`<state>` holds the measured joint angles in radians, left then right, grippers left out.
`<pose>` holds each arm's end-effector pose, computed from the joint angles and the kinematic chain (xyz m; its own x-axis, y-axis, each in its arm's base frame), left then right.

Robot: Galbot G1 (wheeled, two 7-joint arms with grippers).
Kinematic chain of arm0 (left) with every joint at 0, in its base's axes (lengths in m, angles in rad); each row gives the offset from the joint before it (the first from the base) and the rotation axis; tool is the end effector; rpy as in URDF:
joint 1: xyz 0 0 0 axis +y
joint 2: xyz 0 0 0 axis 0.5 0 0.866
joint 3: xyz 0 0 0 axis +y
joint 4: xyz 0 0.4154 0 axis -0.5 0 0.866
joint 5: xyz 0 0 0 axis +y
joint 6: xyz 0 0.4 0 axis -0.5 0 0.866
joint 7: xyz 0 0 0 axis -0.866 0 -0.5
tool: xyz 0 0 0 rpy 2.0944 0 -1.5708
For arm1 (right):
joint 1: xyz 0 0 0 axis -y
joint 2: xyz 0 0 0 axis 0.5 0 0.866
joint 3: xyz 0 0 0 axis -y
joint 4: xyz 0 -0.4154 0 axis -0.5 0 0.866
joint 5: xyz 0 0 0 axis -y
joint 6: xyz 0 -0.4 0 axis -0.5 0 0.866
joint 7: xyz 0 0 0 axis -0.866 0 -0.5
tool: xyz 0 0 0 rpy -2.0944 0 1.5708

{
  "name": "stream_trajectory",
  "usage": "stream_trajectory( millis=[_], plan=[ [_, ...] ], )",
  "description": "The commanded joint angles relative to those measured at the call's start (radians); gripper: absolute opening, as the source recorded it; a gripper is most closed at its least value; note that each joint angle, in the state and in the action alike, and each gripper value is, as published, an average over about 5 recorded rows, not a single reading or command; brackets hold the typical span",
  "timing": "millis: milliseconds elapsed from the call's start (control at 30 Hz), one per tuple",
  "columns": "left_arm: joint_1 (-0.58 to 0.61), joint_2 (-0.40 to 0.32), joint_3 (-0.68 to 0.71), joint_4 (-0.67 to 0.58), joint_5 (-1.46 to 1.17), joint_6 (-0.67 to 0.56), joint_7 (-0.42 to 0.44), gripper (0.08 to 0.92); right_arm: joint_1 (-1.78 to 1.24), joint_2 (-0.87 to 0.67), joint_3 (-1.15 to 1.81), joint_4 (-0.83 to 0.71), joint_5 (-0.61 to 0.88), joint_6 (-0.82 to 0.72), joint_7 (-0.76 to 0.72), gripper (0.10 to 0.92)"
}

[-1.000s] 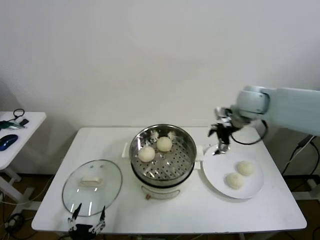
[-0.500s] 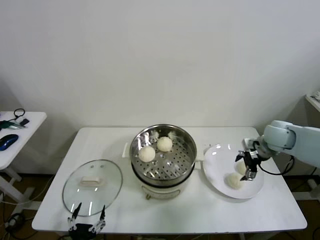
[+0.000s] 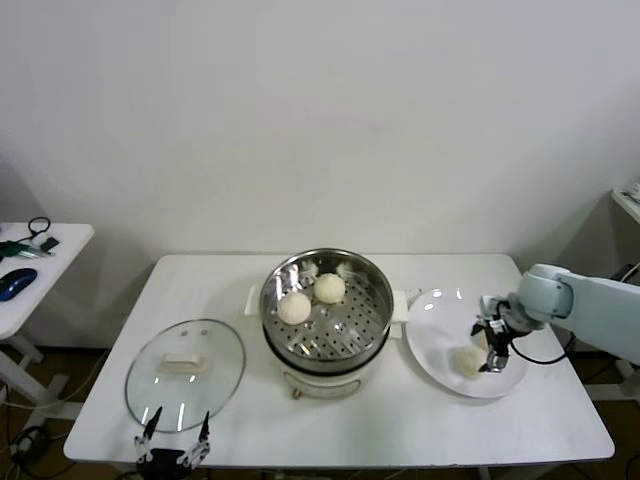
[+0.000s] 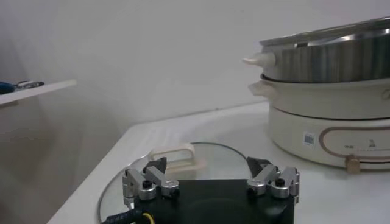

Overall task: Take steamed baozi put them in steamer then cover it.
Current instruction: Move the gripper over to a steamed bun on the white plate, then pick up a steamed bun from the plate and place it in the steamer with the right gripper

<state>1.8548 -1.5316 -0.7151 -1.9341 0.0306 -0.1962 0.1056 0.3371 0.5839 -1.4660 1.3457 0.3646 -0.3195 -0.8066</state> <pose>0.0584 0.0818 -0.4521 -0.9677 -0.0308 0.2502 0.0115 0.9861 0.1660 0.5360 -0.2247 -0.2625 -0.1122 -0.0819 0.9903 -0.9905 0.0888 -0.1048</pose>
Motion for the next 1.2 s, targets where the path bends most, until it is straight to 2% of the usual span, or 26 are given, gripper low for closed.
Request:
stream_trajectory(
  millis=[33,200,367,500,633,800,967,1200],
  plan=[
    [0.0,0.001,0.0,0.003,0.0,0.002,0.0,0.823,-0.081,0.032,0.052,-0.042,-0.021,0.0,-0.003,0.823],
    [-0.001,-0.002,0.003,-0.001,0.003,0.006,0.0,0.823,-0.061,0.036,0.046,-0.041,-0.024,0.003,-0.01,0.801],
    [0.001,-0.001,0.003,0.0,0.004,0.003,0.0,0.823,-0.001,0.035,0.014,-0.027,-0.021,0.019,-0.046,0.689],
    [0.002,-0.002,0.003,-0.002,0.005,0.002,-0.001,0.823,0.124,0.038,-0.055,-0.012,-0.044,0.062,-0.093,0.633],
    [0.001,-0.002,0.005,-0.004,0.01,0.004,-0.001,0.823,0.379,0.085,-0.186,-0.019,-0.092,0.19,-0.159,0.62],
    [-0.002,-0.001,0.015,0.002,0.023,0.006,0.001,0.823,0.683,0.226,-0.283,-0.016,-0.105,0.432,-0.196,0.619],
    [-0.002,-0.002,0.022,0.006,0.03,0.006,0.0,0.823,0.847,0.34,-0.216,0.157,-0.075,0.524,-0.179,0.618],
    [0.002,0.001,0.011,0.0,0.027,0.003,-0.004,0.823,0.798,0.403,-0.119,0.461,-0.163,0.528,-0.108,0.603]
  ],
)
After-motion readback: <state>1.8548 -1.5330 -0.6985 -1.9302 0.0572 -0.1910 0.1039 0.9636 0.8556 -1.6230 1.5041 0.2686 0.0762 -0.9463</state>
